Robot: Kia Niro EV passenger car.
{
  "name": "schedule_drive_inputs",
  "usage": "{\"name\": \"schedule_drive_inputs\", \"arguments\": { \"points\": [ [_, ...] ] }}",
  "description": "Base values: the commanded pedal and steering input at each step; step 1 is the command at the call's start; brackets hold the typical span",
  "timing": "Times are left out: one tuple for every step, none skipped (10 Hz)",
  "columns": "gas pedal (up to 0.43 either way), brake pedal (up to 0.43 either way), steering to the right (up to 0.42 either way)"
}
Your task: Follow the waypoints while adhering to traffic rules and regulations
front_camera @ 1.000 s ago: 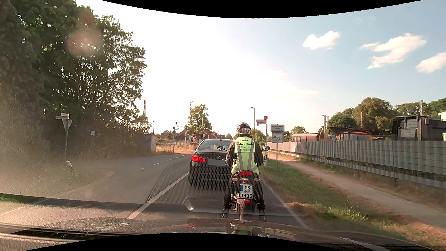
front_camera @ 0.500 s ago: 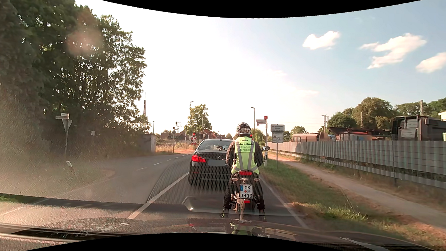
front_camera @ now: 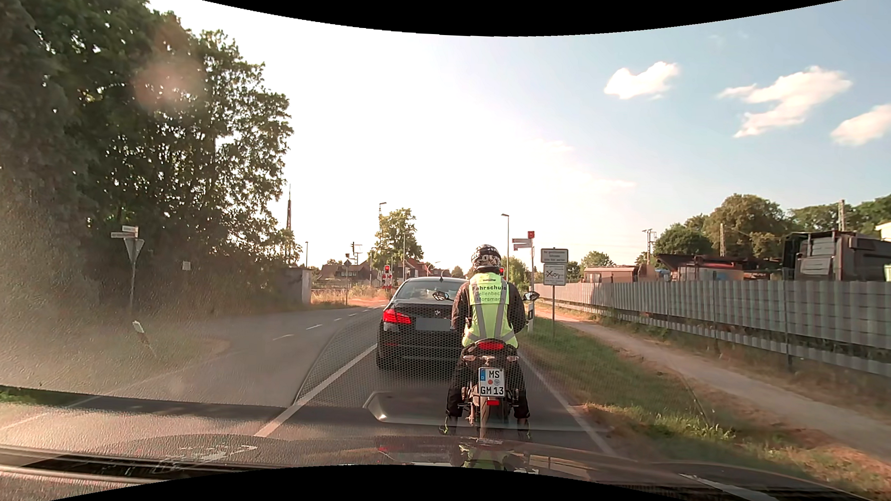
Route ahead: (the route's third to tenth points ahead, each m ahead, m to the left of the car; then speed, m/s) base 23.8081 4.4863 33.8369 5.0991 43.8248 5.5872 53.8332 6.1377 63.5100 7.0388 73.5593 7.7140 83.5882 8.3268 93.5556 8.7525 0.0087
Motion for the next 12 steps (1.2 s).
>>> {"name": "schedule_drive_inputs", "arguments": {
  "points": [
    [0.0, 0.341, 0.006],
    [0.0, 0.341, 0.006],
    [0.0, 0.341, 0.006],
    [0.0, 0.341, 0.006],
    [0.0, 0.341, 0.006],
    [0.0, 0.341, 0.006],
    [0.0, 0.341, 0.006],
    [0.0, 0.341, 0.006],
    [0.0, 0.341, 0.006],
    [0.0, 0.341, 0.006],
    [0.0, 0.341, 0.006],
    [0.0, 0.341, 0.006]
  ]
}}
